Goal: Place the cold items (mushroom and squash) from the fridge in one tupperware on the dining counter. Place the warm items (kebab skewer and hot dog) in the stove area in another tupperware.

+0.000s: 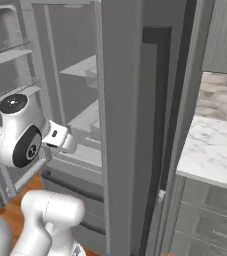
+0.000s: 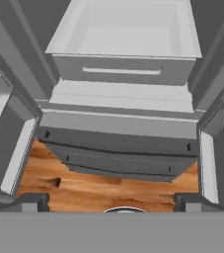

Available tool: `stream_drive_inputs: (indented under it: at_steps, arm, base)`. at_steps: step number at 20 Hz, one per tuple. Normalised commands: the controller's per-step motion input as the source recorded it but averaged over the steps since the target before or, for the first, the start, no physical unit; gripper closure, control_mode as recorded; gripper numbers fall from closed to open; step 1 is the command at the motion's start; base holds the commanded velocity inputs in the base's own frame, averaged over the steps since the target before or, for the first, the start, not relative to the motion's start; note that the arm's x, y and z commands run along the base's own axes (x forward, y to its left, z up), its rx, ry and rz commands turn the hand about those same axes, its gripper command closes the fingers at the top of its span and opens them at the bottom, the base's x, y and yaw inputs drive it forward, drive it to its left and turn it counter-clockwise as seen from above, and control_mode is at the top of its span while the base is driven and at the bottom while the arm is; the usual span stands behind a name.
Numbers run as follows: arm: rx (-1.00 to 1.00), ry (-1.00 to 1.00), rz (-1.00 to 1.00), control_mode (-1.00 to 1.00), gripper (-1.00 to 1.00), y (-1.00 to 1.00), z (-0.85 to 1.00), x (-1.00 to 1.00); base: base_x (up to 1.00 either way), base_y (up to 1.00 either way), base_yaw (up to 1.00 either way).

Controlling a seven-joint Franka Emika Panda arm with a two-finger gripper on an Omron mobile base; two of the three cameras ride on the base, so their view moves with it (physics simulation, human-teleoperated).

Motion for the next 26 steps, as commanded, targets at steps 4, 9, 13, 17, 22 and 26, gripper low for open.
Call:
stream_drive_inputs:
  at_steps: [4, 9, 13, 17, 22, 26]
  arm:
    - [0.0, 0.0, 0.0, 1.0, -1.0, 0.0, 0.0, 0.0]
    - [0.0, 0.0, 0.0, 1.0, -1.0, 0.0, 0.0, 0.0]
    - [0.0, 0.0, 0.0, 1.0, -1.0, 0.0, 0.0, 0.0]
    - [0.0, 0.0, 0.0, 1.0, -1.0, 0.0, 0.0, 0.0]
    - [0.0, 0.0, 0.0, 1.0, -1.0, 0.0, 0.0, 0.0]
    - [0.0, 0.0, 0.0, 1.0, -1.0, 0.0, 0.0, 0.0]
  base:
    - [0.58, 0.13, -0.34]
    - [0.62, 0.23, -0.33]
    - [0.54, 0.31, -0.27]
    - [0.25, 0.46, -0.15]
    - [0.44, 0.46, -0.12]
    - [0.62, 0.33, -0.04]
